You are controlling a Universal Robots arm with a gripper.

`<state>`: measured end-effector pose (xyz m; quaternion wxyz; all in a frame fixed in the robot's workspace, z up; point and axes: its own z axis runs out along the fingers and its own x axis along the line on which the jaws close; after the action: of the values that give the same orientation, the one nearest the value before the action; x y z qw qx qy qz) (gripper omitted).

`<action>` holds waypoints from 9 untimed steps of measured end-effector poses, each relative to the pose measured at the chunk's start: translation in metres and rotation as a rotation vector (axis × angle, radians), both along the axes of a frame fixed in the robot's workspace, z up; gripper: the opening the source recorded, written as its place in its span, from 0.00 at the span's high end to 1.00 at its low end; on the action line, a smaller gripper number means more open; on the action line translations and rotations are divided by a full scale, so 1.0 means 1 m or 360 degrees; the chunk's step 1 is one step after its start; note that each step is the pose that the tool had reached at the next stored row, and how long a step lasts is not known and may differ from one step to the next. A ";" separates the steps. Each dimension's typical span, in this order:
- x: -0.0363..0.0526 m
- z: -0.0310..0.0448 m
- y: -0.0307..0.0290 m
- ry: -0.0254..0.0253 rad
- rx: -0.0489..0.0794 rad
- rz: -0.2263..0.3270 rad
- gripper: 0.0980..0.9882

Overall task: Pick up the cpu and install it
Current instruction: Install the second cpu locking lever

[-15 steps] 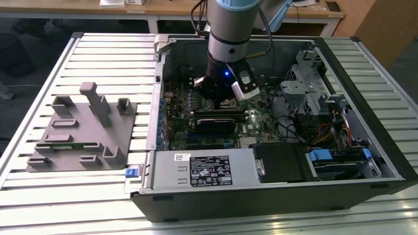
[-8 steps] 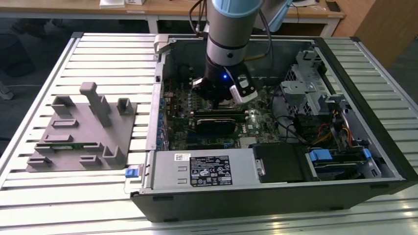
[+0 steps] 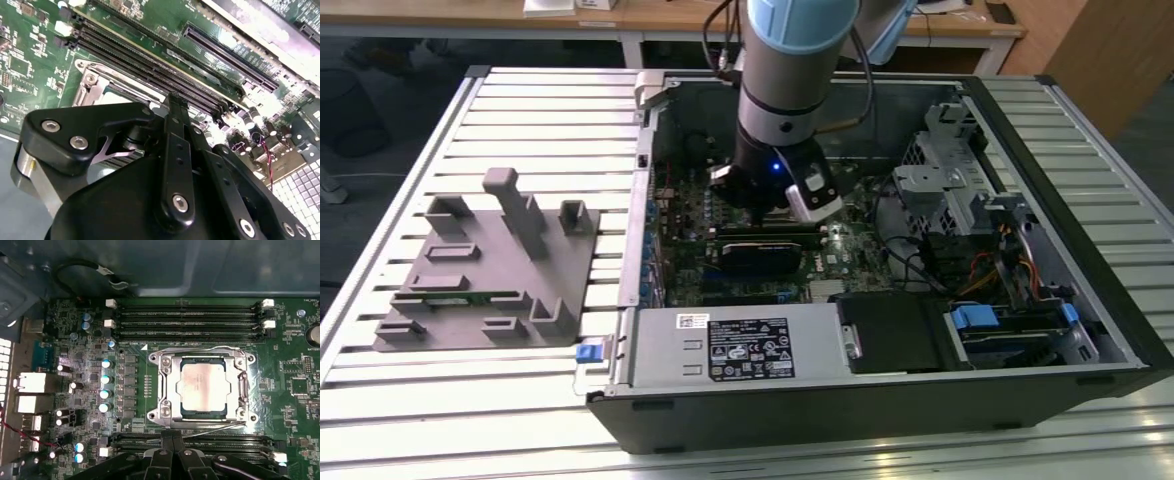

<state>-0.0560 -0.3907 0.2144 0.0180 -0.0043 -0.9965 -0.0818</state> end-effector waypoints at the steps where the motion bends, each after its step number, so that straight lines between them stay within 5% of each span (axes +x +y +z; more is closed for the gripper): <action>1: -0.0011 -0.0007 -0.0010 0.00000 0.0006 0.0000 0.99; 9: -0.0059 -0.0088 -0.0024 0.00000 0.0048 0.0000 0.99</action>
<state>-0.0619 -0.3932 0.2057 0.0181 -0.0040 -0.9951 -0.0969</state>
